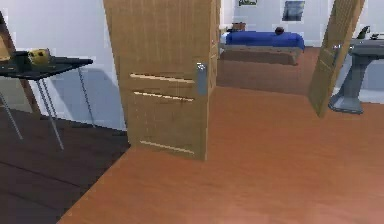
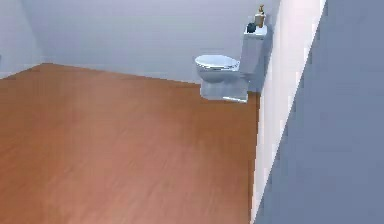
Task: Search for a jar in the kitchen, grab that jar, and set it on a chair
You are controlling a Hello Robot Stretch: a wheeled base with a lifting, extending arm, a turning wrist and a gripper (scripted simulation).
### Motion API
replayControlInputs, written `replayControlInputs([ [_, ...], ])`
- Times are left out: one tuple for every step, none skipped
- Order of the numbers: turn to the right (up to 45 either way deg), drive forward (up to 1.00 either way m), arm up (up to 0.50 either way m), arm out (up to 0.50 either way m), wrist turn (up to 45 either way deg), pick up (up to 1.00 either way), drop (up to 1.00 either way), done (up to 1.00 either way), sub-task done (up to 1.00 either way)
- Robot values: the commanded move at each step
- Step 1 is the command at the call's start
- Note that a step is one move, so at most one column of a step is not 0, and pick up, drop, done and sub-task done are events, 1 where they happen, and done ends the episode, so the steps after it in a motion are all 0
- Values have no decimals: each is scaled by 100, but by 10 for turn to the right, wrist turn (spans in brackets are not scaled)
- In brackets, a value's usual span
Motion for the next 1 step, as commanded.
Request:
replayControlInputs([
  [210,0,0,0,0,0,0,0,0],
])
